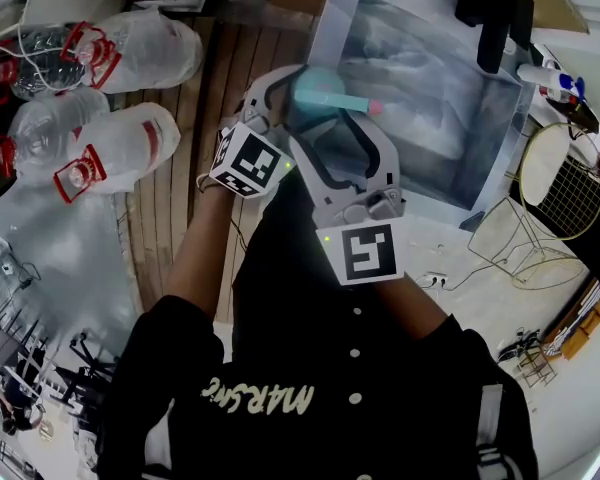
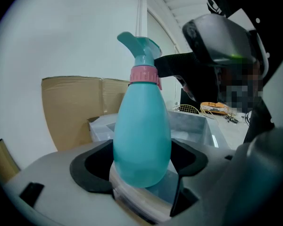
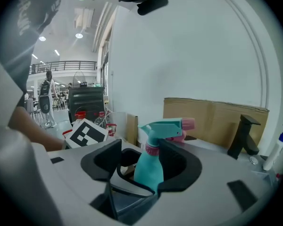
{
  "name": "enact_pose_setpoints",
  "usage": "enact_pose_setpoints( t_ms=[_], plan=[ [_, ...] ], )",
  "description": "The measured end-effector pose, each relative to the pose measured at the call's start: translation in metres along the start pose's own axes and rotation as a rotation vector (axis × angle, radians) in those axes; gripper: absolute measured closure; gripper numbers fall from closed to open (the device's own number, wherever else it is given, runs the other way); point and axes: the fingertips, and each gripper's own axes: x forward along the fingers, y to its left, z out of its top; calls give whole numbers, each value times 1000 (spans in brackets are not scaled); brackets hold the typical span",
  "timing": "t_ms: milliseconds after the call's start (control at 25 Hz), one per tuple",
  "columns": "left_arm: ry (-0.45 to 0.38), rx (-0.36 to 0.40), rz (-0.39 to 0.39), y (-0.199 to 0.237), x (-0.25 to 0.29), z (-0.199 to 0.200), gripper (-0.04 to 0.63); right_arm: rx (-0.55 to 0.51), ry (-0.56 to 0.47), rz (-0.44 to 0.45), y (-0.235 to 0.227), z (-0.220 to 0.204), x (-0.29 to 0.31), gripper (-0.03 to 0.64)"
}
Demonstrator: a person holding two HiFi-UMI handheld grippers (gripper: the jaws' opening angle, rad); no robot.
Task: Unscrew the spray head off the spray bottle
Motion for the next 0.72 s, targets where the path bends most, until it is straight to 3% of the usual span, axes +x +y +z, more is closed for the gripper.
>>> enact_pose_setpoints(
  t_ms=[320,720],
  plan=[
    [10,10,3,1,0,-1,209,2,12,-25,-4,1,8,357],
    [18,9,8,2,1,-1,209,-44,14,12,-5,-1,23,342]
  ],
)
